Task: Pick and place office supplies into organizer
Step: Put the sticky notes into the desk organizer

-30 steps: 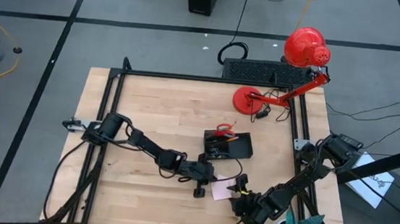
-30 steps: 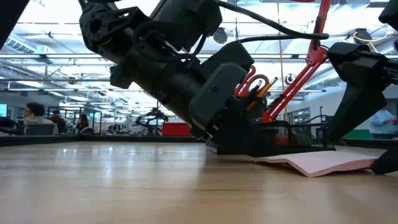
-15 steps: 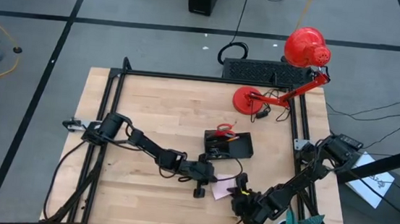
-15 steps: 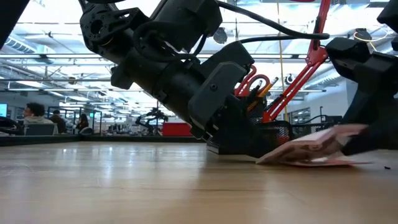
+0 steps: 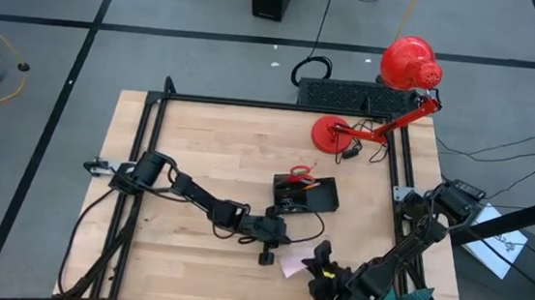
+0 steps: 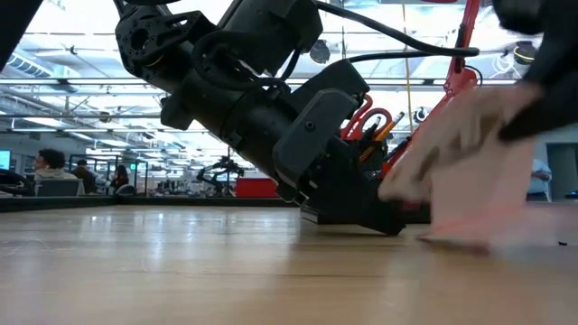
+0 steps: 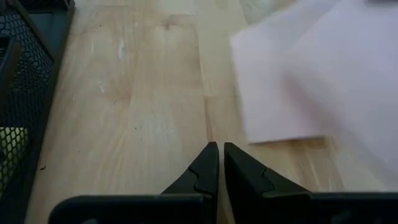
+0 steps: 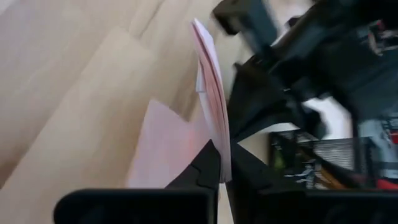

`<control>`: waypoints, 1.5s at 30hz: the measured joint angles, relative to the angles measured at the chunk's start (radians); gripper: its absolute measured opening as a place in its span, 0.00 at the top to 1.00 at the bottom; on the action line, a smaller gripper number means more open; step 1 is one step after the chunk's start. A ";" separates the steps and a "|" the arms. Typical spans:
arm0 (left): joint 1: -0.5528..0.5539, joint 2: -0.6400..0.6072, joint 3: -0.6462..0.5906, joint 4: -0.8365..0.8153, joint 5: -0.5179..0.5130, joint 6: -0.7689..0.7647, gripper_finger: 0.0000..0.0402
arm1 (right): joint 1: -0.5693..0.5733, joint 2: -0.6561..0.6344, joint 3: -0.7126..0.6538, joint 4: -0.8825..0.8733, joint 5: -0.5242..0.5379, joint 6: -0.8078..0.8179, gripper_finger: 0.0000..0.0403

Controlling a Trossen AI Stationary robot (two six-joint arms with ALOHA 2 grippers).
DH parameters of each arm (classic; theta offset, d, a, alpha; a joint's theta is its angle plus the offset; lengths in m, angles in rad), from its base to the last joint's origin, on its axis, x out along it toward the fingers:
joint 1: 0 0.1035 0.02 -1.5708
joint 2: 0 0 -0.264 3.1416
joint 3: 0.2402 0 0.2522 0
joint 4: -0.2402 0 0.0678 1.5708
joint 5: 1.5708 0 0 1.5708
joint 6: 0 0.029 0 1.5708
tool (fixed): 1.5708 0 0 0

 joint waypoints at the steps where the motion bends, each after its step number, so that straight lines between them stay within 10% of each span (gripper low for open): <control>1: 0.000 0.000 0.000 0.000 0.000 0.000 0.92 | 0.004 0.000 0.022 -0.035 0.016 0.010 0.98; 29: -0.009 -0.084 -0.004 -0.163 0.016 0.087 0.92 | 0.002 -0.222 0.065 -0.341 0.197 0.069 0.99; 45: -0.070 -0.535 -0.001 -0.521 -0.338 0.175 0.92 | 0.021 -0.221 0.011 -0.378 0.169 0.193 0.98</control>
